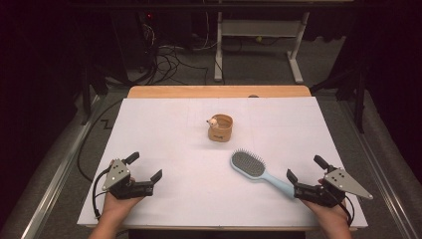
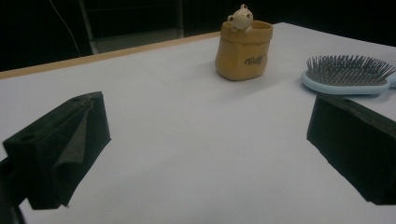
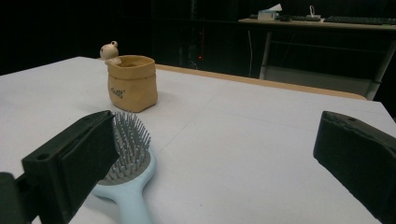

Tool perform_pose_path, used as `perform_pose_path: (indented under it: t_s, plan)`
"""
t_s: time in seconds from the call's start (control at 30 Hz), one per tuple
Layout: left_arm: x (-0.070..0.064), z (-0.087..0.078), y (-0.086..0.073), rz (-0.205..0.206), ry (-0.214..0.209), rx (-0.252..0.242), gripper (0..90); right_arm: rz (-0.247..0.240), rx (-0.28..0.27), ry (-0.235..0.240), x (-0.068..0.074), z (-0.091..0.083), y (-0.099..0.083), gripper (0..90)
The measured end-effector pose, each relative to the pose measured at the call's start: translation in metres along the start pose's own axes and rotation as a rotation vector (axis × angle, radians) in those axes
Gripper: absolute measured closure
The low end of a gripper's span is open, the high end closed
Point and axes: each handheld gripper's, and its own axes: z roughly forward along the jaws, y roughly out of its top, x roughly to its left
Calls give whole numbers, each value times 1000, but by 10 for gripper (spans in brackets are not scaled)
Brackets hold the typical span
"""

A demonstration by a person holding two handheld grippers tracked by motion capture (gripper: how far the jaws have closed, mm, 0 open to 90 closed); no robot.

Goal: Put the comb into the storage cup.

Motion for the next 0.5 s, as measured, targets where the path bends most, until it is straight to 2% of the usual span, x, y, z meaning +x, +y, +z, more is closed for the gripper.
perform_pose_path:
  t_s: [0.17, 0.5]
  plan:
    - [1, 0, 1, -42, -22, 5, 5, 3, -4, -9, -1, -1, -1, 0]
    - [1, 0, -1, -28, -27, -3, 4, 2, -3, -4, -1, -1, 0, 1]
